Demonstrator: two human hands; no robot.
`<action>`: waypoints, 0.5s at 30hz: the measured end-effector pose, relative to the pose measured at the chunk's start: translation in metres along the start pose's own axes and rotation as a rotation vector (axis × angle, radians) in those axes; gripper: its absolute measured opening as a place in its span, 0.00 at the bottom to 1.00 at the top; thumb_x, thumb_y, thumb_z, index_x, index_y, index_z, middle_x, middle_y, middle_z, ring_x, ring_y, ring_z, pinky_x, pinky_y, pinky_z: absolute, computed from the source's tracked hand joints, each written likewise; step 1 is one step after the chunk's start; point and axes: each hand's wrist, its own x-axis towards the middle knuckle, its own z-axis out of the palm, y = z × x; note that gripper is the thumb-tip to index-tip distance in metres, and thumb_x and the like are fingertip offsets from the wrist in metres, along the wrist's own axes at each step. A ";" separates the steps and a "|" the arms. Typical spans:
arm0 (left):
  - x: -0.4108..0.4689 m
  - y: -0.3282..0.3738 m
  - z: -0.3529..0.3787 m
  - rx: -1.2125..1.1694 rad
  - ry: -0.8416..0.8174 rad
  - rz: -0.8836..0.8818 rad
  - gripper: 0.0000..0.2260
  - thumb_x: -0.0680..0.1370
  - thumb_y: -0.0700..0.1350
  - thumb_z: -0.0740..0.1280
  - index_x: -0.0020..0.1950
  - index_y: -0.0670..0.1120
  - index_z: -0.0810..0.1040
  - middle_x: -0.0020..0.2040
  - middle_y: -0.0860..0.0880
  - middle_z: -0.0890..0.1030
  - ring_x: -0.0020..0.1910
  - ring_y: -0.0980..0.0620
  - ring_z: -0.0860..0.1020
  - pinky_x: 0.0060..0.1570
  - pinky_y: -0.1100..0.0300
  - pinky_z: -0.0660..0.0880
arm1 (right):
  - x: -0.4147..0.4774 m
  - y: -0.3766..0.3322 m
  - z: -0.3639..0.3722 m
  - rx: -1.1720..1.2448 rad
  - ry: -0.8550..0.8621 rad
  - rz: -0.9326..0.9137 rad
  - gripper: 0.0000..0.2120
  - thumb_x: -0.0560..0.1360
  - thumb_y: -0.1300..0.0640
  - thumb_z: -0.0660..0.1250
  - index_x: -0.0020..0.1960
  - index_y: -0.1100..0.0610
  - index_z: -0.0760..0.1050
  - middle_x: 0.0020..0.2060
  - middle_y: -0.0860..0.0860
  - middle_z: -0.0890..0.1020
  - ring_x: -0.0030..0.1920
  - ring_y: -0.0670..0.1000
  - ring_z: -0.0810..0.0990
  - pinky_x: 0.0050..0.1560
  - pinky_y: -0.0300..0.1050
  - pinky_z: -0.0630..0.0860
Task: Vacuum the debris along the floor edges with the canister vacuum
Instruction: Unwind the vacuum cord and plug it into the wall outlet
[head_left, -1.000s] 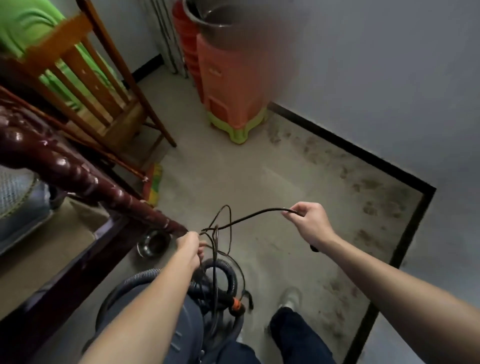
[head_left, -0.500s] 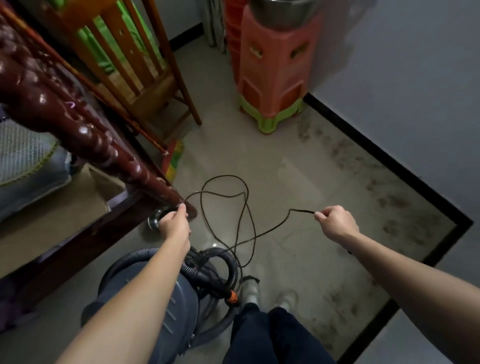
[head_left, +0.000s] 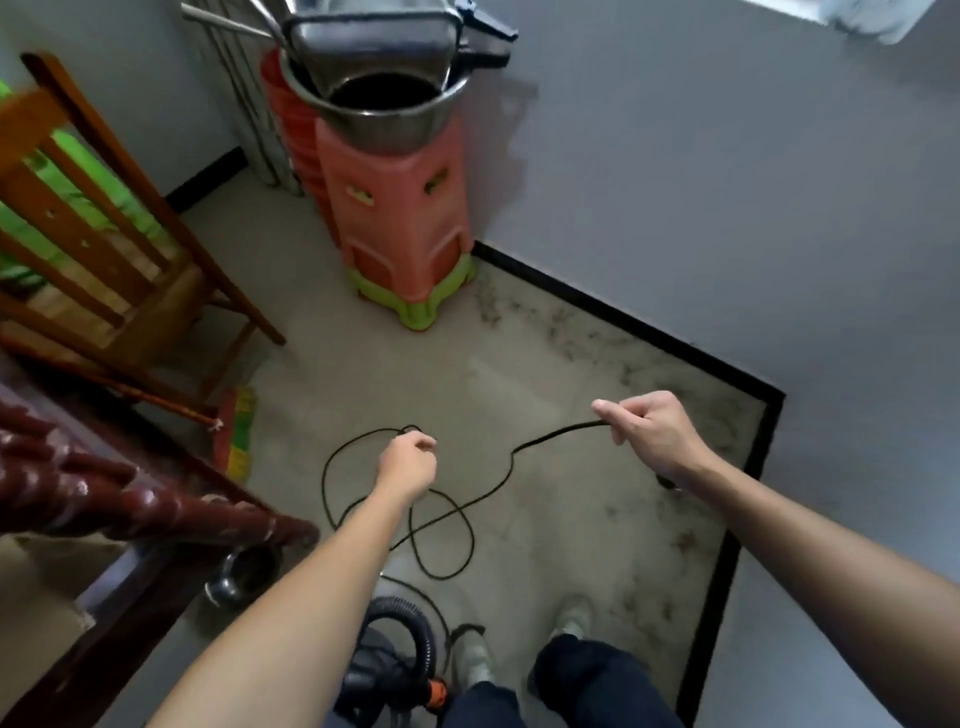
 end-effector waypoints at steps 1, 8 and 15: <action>-0.001 0.030 0.016 0.041 -0.094 0.081 0.18 0.74 0.34 0.59 0.59 0.47 0.80 0.58 0.43 0.80 0.53 0.46 0.77 0.46 0.64 0.69 | 0.001 0.004 -0.019 0.018 0.018 0.001 0.26 0.76 0.47 0.70 0.23 0.56 0.71 0.18 0.46 0.61 0.21 0.48 0.59 0.25 0.39 0.58; -0.015 0.158 0.095 0.137 -0.591 0.344 0.11 0.78 0.42 0.63 0.57 0.46 0.80 0.54 0.45 0.80 0.54 0.48 0.79 0.55 0.60 0.72 | 0.011 0.023 -0.099 0.224 0.052 0.020 0.25 0.73 0.44 0.72 0.23 0.55 0.69 0.25 0.55 0.62 0.28 0.54 0.58 0.29 0.47 0.58; 0.002 0.257 0.161 0.046 -0.735 0.285 0.19 0.82 0.51 0.60 0.35 0.43 0.77 0.22 0.51 0.63 0.25 0.52 0.64 0.30 0.59 0.62 | 0.073 0.139 -0.190 -0.411 0.088 0.210 0.05 0.75 0.49 0.68 0.48 0.45 0.83 0.48 0.45 0.84 0.52 0.50 0.78 0.50 0.43 0.73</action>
